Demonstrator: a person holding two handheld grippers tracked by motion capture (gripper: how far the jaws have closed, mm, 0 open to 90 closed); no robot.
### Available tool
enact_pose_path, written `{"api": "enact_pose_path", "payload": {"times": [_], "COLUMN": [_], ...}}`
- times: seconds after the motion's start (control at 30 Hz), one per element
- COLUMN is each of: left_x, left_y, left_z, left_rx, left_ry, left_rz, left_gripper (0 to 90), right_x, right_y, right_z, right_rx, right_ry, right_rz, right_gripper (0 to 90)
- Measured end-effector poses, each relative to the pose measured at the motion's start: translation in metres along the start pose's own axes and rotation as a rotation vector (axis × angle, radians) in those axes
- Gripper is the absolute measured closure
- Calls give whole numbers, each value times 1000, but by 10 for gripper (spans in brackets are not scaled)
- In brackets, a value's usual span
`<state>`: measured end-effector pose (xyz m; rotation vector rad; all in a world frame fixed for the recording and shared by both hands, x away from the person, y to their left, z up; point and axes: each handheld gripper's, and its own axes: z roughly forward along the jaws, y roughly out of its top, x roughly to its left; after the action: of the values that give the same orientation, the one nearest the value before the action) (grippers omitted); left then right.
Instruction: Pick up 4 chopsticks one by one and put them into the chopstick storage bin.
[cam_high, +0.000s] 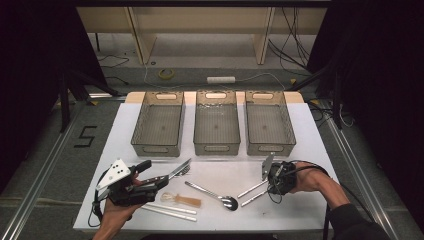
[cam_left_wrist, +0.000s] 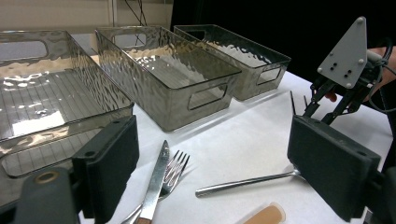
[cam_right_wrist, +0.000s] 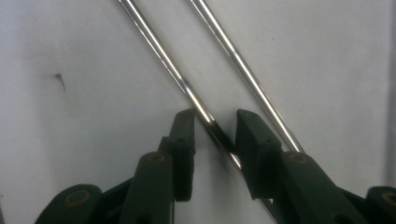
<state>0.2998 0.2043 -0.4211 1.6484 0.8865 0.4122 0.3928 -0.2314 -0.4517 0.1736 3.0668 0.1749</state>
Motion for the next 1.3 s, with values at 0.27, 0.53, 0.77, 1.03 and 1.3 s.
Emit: {"api": "enact_pose_path", "payload": {"times": [0.27,0.53,0.77,1.03,1.3], "left_x": [0,1,1,0,-1], "left_y": [0,0,0,0,0], "left_z": [0,0,0,1,4], "left_rx": [1,6,5,10,33], "left_ry": [0,3,4,0,-12], "left_rz": [2,-1,0,4,6], "left_gripper": [160,160,160,160,160], "right_x": [1,5,7,8,8], "right_y": [1,2,1,1,2], "right_z": [1,1,1,0,-7], "right_rx": [-3,4,-10,-5,-24], "right_ry": [11,20,12,3,-17], "right_rz": [-63,-154,-176,-170,-156], "right_gripper": [752,848,861,862,863]}}
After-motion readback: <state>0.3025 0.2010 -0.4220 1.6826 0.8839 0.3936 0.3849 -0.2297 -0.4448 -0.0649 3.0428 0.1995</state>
